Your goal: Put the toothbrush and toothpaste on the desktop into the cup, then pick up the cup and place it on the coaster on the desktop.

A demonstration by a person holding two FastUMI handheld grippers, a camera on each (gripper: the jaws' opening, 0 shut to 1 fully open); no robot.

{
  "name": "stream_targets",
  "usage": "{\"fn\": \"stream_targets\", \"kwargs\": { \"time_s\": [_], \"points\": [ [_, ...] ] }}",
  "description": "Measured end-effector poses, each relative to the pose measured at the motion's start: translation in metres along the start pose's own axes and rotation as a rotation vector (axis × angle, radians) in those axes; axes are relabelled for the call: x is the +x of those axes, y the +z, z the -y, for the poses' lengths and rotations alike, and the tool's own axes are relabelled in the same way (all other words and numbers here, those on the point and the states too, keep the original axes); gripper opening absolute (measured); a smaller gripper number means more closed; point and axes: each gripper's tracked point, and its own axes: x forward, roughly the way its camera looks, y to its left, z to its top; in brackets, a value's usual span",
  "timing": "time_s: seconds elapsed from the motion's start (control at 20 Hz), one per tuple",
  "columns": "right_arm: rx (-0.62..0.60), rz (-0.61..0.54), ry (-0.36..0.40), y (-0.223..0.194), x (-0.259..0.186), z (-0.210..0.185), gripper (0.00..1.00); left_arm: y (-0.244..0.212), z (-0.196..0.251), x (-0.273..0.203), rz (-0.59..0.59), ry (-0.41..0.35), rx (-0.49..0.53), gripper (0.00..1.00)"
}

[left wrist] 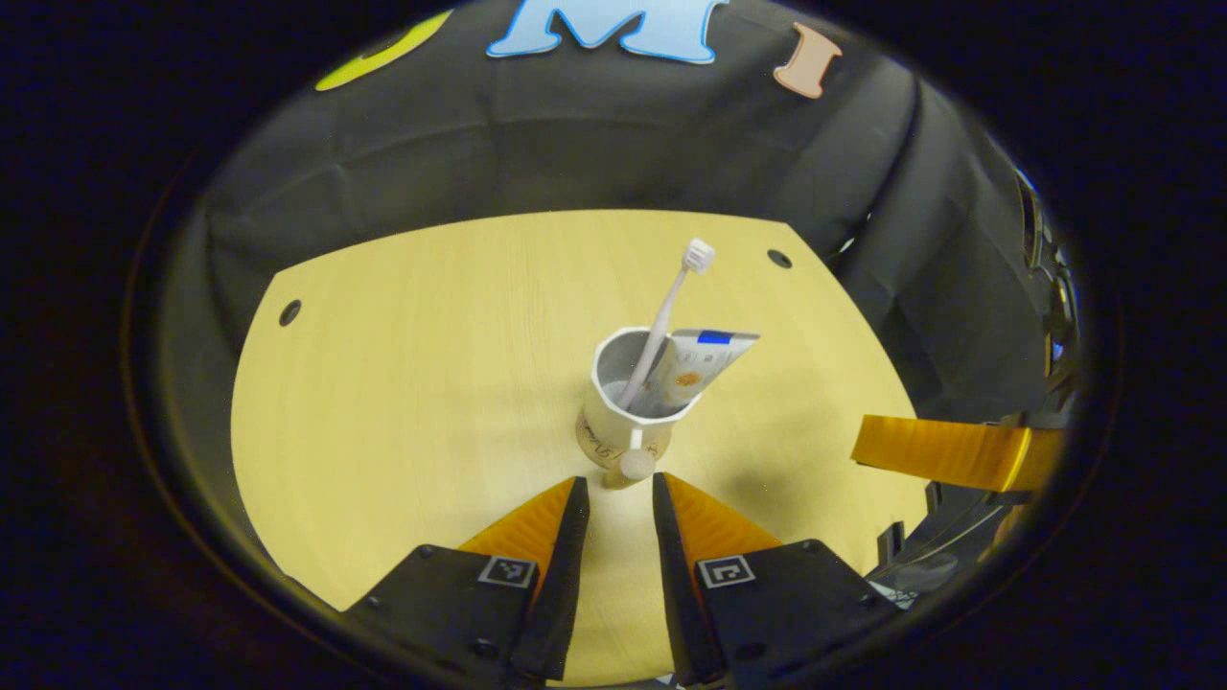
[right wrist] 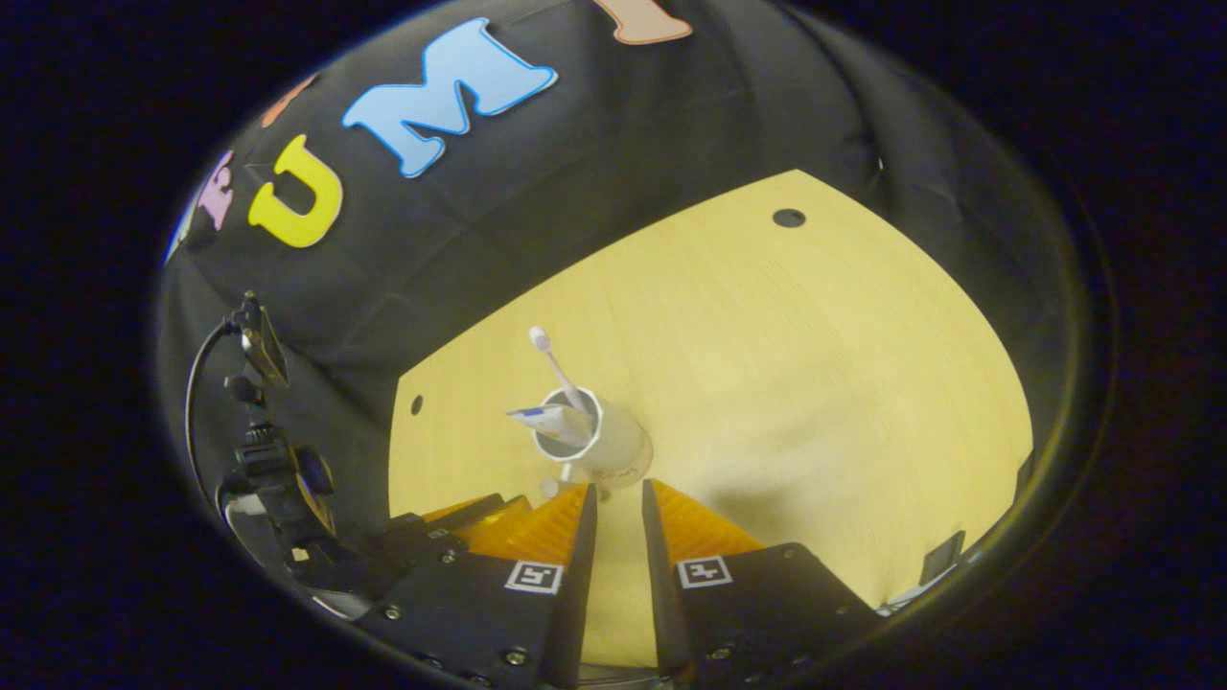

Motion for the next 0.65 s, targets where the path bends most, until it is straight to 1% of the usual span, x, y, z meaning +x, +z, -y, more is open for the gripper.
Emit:
{"fn": "stream_targets", "kwargs": {
  "time_s": [0.1, 0.15, 0.2, 0.35, 0.4, 0.45, 0.5, 0.55, 0.6, 0.65],
  "points": [
    [-0.051, 0.064, 0.031, 0.009, -0.008, -0.018, 0.29, 0.025, -0.005, -0.033, 0.127, -0.023, -0.04, 0.5],
    [-0.075, 0.102, 0.05, 0.015, -0.013, -0.029, 0.29, 0.037, -0.01, -0.054, 0.189, -0.027, -0.057, 0.49],
    [-0.097, 0.143, 0.068, 0.02, -0.021, -0.04, 0.29, 0.046, -0.017, -0.077, 0.249, -0.026, -0.071, 0.44],
    [-0.16, 0.271, 0.112, 0.039, -0.043, -0.068, 0.29, 0.072, -0.043, -0.131, 0.413, -0.009, -0.086, 0.47],
    [-0.162, 0.316, 0.141, 0.045, -0.055, -0.082, 0.29, 0.076, -0.048, -0.15, 0.483, -0.006, -0.078, 0.49],
    [-0.162, 0.367, 0.169, 0.052, -0.065, -0.095, 0.29, 0.078, -0.054, -0.168, 0.549, -0.004, -0.066, 0.53],
    [-0.17, 0.413, 0.182, 0.059, -0.076, -0.104, 0.29, 0.075, -0.057, -0.18, 0.609, 0.007, -0.051, 0.62],
    [-0.19, 0.457, 0.181, 0.066, -0.084, -0.108, 0.29, 0.071, -0.063, -0.193, 0.658, 0.018, -0.035, 0.67],
    [-0.222, 0.502, 0.165, 0.073, -0.094, -0.112, 0.34, 0.065, -0.07, -0.206, 0.7, 0.041, -0.027, 0.66],
    [-0.259, 0.548, 0.145, 0.079, -0.102, -0.115, 0.29, 0.062, -0.076, -0.218, 0.741, 0.064, -0.02, 0.66]
  ]
}}
